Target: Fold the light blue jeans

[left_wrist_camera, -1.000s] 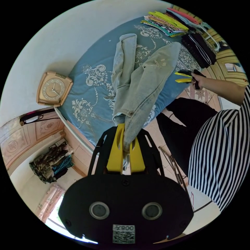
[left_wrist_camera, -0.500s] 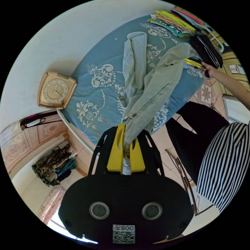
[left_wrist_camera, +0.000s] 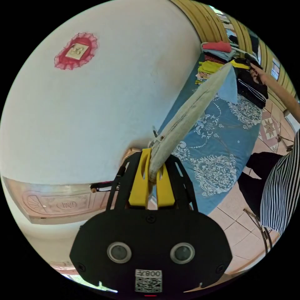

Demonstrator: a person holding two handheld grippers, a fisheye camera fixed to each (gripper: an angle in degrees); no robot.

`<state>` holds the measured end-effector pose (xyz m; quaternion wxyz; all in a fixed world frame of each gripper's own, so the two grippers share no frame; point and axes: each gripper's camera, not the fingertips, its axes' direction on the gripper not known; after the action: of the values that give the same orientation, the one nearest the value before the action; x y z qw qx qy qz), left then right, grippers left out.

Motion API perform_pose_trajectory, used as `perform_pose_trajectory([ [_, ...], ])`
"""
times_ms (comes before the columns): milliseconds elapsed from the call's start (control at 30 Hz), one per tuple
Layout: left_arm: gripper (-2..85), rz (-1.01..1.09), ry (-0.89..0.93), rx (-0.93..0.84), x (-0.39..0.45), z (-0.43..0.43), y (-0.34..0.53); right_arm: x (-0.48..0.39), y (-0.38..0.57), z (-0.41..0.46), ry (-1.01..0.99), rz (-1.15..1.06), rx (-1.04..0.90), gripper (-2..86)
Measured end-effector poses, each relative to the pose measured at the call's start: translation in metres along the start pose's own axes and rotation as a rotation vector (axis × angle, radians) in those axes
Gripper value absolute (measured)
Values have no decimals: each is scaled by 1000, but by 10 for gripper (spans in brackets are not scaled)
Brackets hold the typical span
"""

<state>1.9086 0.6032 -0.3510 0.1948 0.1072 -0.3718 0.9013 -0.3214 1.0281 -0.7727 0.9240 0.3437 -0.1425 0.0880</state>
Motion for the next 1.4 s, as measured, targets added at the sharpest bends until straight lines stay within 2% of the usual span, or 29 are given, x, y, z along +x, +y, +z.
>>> perform_pose_trajectory([
  [133, -6, -59, 161, -97, 44, 65, 70, 20, 36, 12, 67, 69, -99, 4],
  [200, -6, -111, 261, -179, 69, 110, 101, 58, 70, 24, 118, 206, -168, 4],
  [333, -6, -229, 475, -427, 134, 234, 173, 129, 131, 44, 238, 465, -283, 4],
  [400, -6, -245, 562, -557, 166, 289, 202, 170, 171, 56, 375, 619, -395, 5],
  [467, -6, -262, 649, -711, 204, 347, 232, 190, 195, 63, 423, 708, -450, 5],
  [533, -6, -306, 718, -786, 225, 379, 246, 199, 213, 66, 448, 749, -477, 5],
  [733, -1, -376, 779, -833, 257, 447, 256, 225, 246, 46, 504, 854, -431, 7],
  [967, 44, -566, 917, -819, 272, 504, 273, 261, 259, 23, 462, 908, -425, 13],
  [1133, 65, -676, 928, -855, 292, 526, 272, 293, 276, -2, 401, 981, -386, 15],
  [1267, 59, -653, 874, -994, 323, 545, 265, 317, 289, -27, 385, 1039, -392, 8],
  [1400, 60, -637, 934, -928, 345, 568, 224, 330, 297, -56, 361, 1054, -383, 3],
])
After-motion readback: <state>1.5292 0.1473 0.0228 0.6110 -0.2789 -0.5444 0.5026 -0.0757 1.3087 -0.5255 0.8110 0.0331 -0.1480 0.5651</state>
